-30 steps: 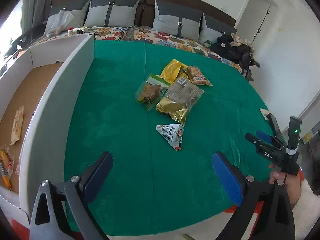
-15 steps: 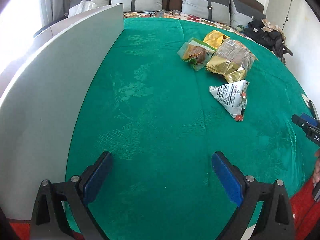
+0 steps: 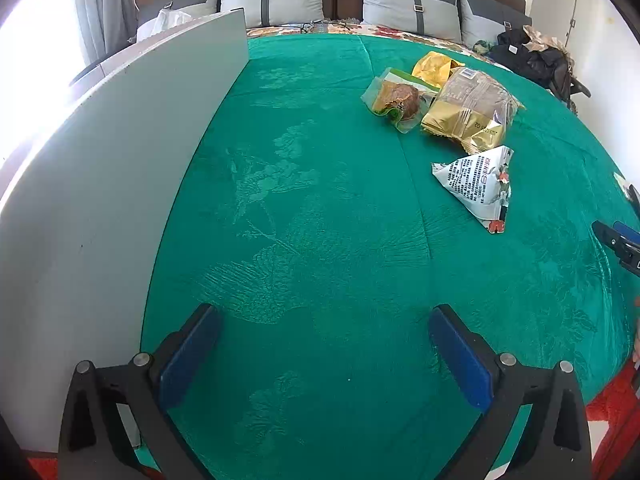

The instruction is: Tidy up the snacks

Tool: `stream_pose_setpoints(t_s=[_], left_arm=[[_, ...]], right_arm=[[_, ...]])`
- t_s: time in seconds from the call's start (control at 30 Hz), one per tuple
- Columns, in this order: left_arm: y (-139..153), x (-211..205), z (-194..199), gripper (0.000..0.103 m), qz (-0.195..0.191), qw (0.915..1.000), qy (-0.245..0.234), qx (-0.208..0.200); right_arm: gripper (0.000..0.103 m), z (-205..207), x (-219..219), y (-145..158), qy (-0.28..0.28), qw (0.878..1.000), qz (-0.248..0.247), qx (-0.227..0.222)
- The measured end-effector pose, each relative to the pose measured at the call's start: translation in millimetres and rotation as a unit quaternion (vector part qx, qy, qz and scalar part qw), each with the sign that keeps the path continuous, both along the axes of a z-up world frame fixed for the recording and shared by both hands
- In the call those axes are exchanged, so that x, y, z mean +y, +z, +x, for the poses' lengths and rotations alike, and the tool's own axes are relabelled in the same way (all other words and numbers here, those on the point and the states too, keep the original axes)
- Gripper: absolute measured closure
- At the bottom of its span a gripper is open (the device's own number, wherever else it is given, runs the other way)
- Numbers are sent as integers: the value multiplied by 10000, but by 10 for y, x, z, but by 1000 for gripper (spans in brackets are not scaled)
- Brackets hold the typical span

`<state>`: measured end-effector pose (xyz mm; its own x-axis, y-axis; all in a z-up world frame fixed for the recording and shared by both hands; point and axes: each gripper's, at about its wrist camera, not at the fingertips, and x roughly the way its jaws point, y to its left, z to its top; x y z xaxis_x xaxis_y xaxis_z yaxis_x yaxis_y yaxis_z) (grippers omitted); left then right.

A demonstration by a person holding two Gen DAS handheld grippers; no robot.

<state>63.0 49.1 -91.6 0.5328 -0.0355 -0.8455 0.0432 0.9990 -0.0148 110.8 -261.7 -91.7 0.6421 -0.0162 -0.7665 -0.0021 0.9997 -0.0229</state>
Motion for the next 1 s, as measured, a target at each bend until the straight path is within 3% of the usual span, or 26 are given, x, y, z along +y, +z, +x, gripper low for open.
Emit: stream_pose_setpoints(t_s=[1.0], left_arm=[[16, -8, -26, 0, 1, 9999, 11, -101]], right_arm=[[12, 9, -3, 4, -7, 10000, 20, -21]])
